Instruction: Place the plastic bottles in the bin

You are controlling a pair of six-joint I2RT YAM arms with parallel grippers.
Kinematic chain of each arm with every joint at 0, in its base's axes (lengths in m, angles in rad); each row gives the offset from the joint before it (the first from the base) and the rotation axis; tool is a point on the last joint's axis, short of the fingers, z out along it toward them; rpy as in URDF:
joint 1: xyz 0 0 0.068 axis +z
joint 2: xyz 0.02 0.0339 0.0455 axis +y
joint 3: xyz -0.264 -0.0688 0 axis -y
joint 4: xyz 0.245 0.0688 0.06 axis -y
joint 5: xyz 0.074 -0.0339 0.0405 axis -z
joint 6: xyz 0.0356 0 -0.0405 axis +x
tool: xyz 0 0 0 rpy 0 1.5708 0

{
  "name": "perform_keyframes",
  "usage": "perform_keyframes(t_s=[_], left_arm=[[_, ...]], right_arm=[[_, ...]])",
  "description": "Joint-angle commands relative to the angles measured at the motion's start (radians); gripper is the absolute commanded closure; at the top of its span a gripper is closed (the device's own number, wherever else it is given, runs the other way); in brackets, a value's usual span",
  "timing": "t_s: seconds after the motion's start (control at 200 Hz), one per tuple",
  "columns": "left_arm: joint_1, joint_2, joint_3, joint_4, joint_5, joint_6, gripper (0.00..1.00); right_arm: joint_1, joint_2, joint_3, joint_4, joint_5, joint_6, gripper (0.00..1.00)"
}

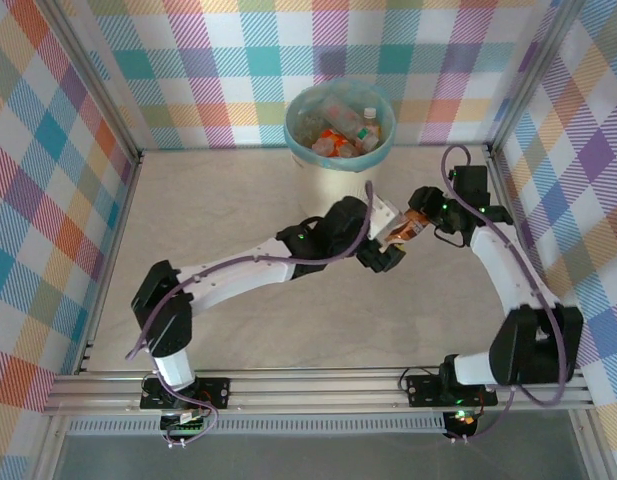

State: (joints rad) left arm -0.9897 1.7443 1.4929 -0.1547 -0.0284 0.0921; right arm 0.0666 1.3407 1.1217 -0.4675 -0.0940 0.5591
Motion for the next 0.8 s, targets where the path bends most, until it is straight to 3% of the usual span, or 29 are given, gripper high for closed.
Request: perform_keyframes(t_s=[0.0, 0.39, 0.795], left_arm=[[0.044, -0.117, -0.031, 0.041, 0.068, -0.076, 0.02], [0.134, -0.353, -0.05, 0.006, -0.026, -0.067, 0.02], [0.394, -0.296, 0.132, -0.111, -0.018, -0.165, 0.02]], right_arm=[[0.059, -0.089, 0.054, -0.083, 0.087, -0.044, 0.45], [0.272, -0.159, 0.301, -0.058, 0.231, -0.169, 0.46], [0.335, 0.105, 0.67, 0.185, 0.232, -0.42, 0.46]])
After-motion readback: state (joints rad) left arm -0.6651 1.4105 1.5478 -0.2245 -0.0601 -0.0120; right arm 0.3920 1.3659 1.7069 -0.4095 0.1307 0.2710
